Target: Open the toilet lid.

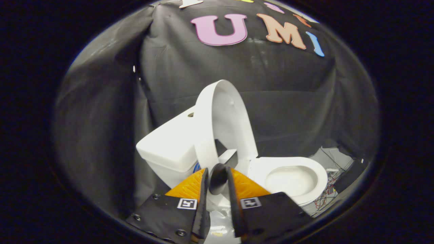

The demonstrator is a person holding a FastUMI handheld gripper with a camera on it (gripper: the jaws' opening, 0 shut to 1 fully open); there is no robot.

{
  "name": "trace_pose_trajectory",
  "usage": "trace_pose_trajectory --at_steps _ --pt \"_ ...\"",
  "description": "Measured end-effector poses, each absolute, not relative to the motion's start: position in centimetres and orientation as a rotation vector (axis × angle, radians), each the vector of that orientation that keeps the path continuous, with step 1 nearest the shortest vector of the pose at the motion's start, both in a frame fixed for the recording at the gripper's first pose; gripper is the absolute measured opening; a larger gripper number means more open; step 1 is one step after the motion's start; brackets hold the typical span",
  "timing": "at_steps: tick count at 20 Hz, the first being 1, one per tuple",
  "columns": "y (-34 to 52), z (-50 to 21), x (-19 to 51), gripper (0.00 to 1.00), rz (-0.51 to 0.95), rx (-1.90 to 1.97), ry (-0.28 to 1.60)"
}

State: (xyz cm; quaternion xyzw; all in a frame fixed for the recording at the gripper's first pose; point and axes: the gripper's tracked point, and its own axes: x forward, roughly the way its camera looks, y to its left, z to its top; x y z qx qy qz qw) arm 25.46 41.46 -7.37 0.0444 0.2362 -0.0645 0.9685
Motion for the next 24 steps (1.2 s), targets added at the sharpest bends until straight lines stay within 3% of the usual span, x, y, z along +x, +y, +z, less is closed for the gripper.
trace_pose_trajectory --at_steps 3,7,24 --pt "41.5 -7.7 24.7 0.55 -0.104 0.034 0.481" --pt "41.6 -9.0 22.2 1.0 -0.09 0.02 0.466" --pt "33.4 -7.0 14.5 1.0 -0.022 -0.01 0.37"
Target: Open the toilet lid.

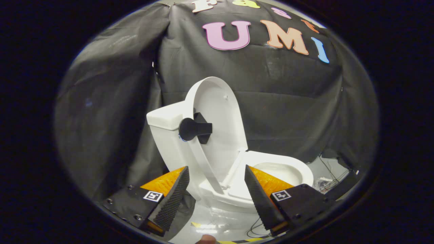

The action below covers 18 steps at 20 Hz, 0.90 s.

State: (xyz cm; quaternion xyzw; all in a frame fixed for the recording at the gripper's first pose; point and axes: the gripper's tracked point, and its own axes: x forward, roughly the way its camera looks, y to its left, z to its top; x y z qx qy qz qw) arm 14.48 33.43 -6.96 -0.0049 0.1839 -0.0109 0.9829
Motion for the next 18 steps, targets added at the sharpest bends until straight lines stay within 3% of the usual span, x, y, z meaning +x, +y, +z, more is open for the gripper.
trace_pose_trajectory --at_steps 5,18 --pt "29.6 -6.0 11.3 1.0 0.001 0.001 0.332" --pt "16.0 -2.0 2.7 0.99 -0.171 0.092 0.152"
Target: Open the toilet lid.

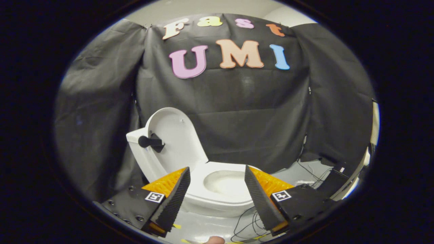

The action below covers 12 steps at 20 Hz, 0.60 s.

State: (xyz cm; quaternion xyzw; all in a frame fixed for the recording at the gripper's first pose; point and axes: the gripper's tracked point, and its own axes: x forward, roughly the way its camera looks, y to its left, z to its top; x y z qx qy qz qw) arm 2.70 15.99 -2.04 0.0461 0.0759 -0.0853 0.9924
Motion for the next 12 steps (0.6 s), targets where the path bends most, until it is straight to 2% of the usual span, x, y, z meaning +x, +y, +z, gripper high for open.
trace_pose_trajectory --at_steps 12 --pt "14.4 -2.6 0.3 0.99 -0.187 0.045 0.152"
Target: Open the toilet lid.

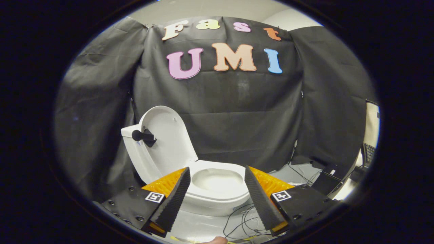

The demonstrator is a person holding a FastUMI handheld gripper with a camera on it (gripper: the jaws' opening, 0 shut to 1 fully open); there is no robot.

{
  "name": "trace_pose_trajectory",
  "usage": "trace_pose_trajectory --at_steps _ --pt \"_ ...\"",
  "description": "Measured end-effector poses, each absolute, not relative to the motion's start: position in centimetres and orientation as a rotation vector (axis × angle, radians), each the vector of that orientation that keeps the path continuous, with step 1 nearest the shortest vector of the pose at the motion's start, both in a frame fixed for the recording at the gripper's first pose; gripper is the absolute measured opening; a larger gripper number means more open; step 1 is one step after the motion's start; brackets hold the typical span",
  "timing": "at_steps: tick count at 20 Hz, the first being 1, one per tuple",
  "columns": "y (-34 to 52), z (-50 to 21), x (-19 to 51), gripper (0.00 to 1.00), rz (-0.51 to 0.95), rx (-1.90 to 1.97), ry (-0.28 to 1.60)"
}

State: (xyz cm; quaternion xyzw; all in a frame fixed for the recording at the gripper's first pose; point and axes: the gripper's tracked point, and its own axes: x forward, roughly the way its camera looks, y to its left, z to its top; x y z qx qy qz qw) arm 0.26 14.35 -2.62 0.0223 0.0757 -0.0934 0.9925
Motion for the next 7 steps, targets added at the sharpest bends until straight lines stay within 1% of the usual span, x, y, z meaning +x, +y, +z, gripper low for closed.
trace_pose_trajectory --at_steps 7 --pt "13.8 -0.6 0.1 0.99 -0.197 0.046 0.079"
